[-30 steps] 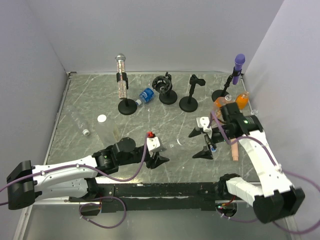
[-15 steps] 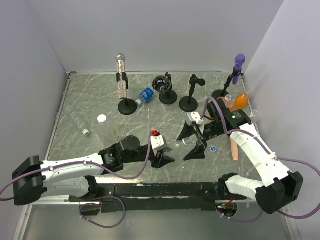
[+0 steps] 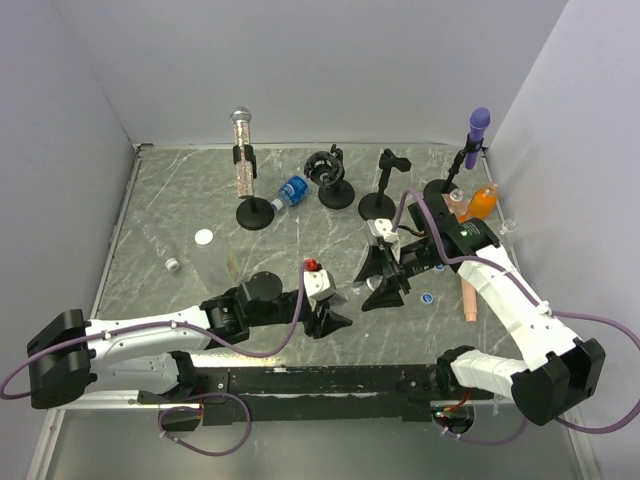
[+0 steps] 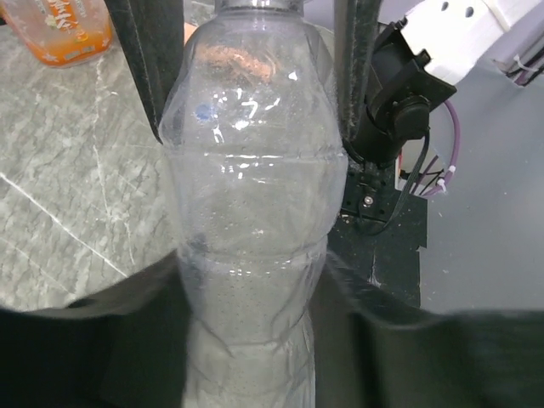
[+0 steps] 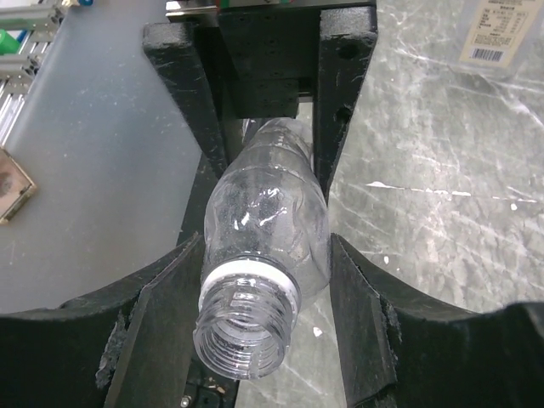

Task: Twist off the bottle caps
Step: Place the bottle without the bottle cap at the corner of the board.

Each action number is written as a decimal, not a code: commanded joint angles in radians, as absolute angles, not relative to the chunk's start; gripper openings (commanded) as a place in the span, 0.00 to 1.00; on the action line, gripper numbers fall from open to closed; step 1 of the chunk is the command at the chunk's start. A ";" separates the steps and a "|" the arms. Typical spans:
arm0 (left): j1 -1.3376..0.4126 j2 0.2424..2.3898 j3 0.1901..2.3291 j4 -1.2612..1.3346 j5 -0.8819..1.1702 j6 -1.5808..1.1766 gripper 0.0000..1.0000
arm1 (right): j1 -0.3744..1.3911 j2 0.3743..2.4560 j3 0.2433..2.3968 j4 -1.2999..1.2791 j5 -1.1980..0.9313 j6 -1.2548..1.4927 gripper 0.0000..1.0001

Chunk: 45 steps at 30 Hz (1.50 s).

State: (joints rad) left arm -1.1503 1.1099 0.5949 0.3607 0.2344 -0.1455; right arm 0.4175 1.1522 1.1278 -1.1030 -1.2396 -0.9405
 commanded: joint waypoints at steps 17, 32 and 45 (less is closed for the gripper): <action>-1.105 0.764 0.641 0.111 -0.161 -0.235 0.97 | 0.112 1.144 1.373 -1.121 -0.797 -0.710 0.14; -1.078 0.716 0.680 -0.081 -0.238 -0.265 0.96 | -0.061 1.373 1.388 -0.948 -0.327 -0.678 0.20; -1.078 0.698 0.655 -0.081 -0.245 -0.273 0.97 | -0.072 1.517 1.408 -0.973 -0.342 -0.680 0.31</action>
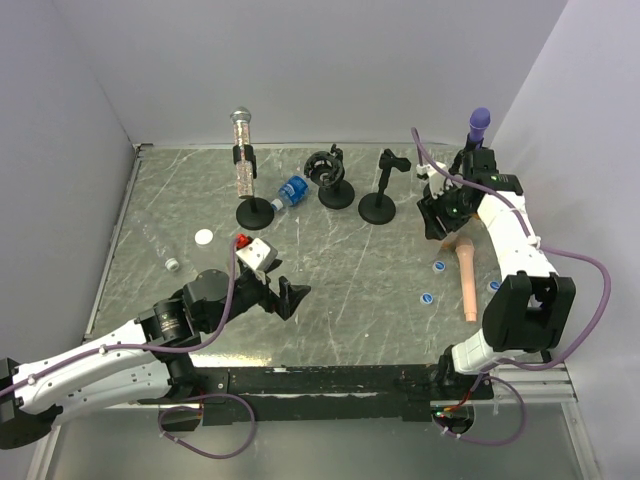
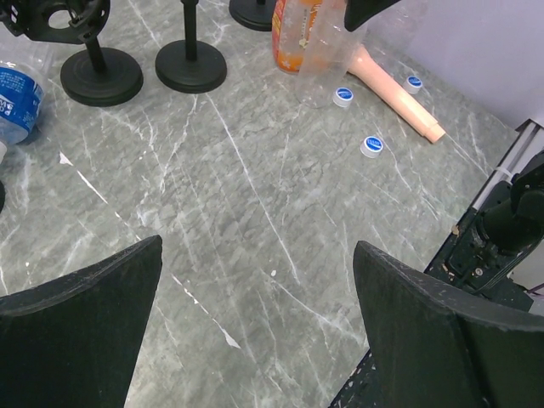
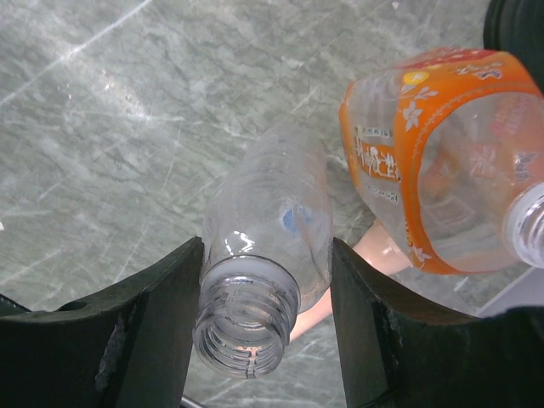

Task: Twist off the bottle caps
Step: Place the bottle without the bottle cap at the corner of the board.

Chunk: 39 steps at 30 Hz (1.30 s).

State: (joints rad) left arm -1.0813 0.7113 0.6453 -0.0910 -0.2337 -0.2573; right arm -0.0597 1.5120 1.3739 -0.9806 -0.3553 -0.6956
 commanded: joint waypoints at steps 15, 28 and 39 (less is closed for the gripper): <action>-1.078 0.693 0.650 -0.083 -0.241 -0.276 0.97 | -0.104 1.511 1.427 -0.980 -0.376 -0.680 0.62; -1.078 0.701 0.664 -0.089 -0.236 -0.278 0.96 | -0.124 1.466 1.477 -1.002 -0.405 -0.676 0.82; -1.078 0.713 0.684 -0.100 -0.236 -0.284 0.97 | -0.129 1.436 1.497 -1.020 -0.437 -0.672 0.84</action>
